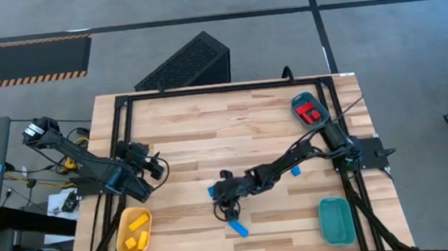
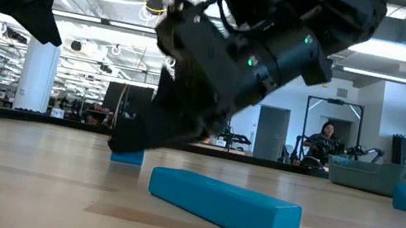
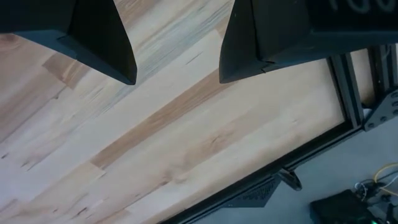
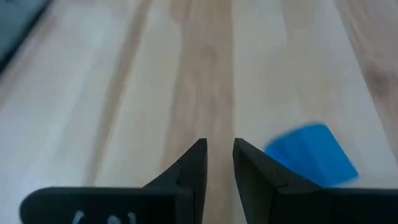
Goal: Sort & place blocks by color
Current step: Put the top left blue block into the green bin
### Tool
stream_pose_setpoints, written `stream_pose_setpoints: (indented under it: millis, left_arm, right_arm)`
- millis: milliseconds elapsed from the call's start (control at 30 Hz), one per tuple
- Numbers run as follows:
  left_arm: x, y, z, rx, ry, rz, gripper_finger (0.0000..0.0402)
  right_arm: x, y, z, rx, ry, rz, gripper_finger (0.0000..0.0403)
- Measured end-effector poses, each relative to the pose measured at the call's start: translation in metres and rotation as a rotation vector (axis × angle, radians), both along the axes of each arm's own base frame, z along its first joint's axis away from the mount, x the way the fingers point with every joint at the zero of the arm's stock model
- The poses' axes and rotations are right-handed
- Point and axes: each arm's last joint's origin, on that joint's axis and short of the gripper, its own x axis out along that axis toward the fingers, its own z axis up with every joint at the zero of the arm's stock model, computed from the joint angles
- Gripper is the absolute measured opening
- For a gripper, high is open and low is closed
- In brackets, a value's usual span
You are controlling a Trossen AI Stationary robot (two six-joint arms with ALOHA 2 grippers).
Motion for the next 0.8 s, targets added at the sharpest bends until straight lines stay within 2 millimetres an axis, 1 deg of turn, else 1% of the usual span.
stream_pose_setpoints:
  millis: [133,267,400,467,533,667,733,800]
  left_arm:
    - [0.0,0.0,0.0,0.01,0.012,-0.012,0.0219]
    - [0.0,0.0,0.0,0.015,0.016,-0.016,0.0219]
    - [0.0,0.0,0.0,0.022,0.015,-0.016,0.0219]
    - [0.0,0.0,0.0,0.023,0.015,-0.016,0.0219]
    - [0.0,0.0,0.0,0.023,0.015,-0.016,0.0219]
    - [0.0,0.0,0.0,0.021,0.017,-0.016,0.0219]
    - [0.0,0.0,0.0,0.019,0.017,-0.016,0.0219]
    - [0.0,0.0,0.0,0.019,0.017,-0.016,0.0219]
  right_arm:
    - [-0.003,-0.004,-0.005,-0.022,0.066,-0.035,0.0102]
    - [-0.011,-0.011,0.001,-0.09,0.153,-0.089,0.0102]
    - [-0.019,-0.018,0.008,-0.197,0.2,-0.184,0.0102]
    - [-0.018,-0.021,0.012,-0.202,0.184,-0.213,0.0102]
    - [-0.016,-0.021,0.015,-0.168,0.16,-0.243,0.0102]
    - [-0.015,-0.016,0.016,-0.105,0.125,-0.319,0.0104]
    - [-0.017,-0.012,0.015,-0.118,0.122,-0.363,0.0111]
    - [-0.018,-0.008,0.016,-0.13,0.102,-0.422,0.0127]
